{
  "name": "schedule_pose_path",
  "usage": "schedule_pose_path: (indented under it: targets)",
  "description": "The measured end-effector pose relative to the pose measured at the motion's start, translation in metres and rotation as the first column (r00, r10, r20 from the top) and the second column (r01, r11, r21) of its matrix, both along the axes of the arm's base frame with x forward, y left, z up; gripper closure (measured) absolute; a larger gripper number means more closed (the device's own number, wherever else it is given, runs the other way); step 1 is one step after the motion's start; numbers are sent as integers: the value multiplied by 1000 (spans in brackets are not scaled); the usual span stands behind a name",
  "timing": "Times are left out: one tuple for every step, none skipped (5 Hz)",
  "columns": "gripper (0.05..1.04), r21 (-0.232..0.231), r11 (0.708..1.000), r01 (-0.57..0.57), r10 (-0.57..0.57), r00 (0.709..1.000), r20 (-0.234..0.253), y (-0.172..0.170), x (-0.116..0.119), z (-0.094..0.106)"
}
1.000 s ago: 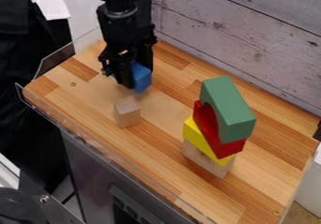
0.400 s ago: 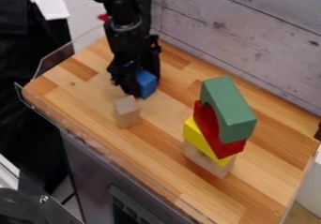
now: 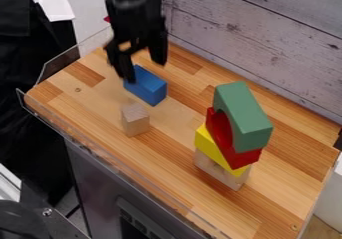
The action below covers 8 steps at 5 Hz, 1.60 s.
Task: Remove the blue block from the tower and put it in the table
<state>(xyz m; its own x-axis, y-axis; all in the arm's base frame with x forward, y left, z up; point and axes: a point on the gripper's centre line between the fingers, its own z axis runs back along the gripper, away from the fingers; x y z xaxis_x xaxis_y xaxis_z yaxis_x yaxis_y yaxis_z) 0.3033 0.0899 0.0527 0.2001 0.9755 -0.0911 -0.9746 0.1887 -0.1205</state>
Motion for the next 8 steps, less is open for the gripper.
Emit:
schedule_pose_path:
  targets:
    - [83, 64, 989, 135, -135, 991, -9, -18, -12, 45]
    - [83, 99, 945, 311, -315, 949, 28, -50, -31, 95]
    - [83, 50, 850, 524, -526, 843, 110, -76, -48, 125]
    - [83, 11, 691, 723, -718, 684, 129, -94, -61, 137]
    - [83, 3, 506, 863, -854, 501, 140, -106, -62, 143]
    - [83, -18, 408, 913, -908, 407, 100, -113, -59, 136]
    - [83, -1, 360, 933, -932, 359, 43, -115, -56, 128]
    - [83, 3, 348, 937, -936, 348, -47, -113, -52, 119]
